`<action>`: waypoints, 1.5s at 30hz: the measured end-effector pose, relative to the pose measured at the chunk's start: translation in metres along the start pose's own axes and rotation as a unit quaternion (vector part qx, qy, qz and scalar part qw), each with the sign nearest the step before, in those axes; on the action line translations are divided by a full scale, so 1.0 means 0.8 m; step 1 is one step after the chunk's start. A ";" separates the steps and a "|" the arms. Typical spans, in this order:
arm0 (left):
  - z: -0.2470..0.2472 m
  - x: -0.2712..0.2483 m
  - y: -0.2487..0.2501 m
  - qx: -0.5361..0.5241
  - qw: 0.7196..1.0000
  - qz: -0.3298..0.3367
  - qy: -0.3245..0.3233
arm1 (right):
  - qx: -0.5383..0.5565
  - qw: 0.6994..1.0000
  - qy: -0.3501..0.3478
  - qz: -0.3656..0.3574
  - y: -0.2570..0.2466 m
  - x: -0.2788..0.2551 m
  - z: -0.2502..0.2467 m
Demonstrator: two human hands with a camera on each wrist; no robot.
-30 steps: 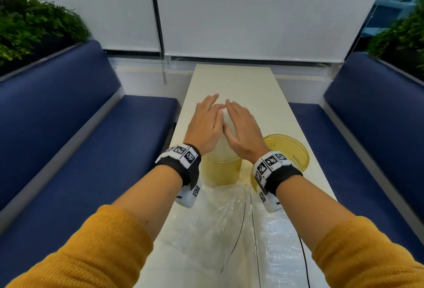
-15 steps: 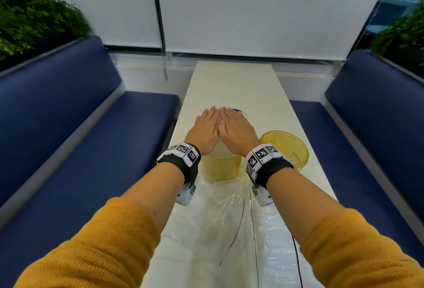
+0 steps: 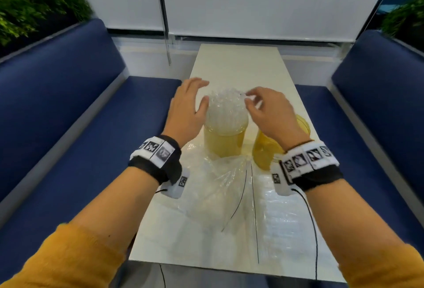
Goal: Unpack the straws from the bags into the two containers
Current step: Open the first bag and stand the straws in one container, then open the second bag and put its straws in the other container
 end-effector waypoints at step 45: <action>0.028 -0.146 0.118 -0.220 0.957 -0.094 -0.164 | 0.381 0.839 0.057 0.385 0.214 -0.263 0.006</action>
Point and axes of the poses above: each hand's wrist, its own x-axis towards the middle knuckle, its own z-axis out of the palm, y = z × x, the point moved 8 cm from there along x, towards the middle knuckle, and after that the axes turned 8 degrees about x, right-handed, at the moved point
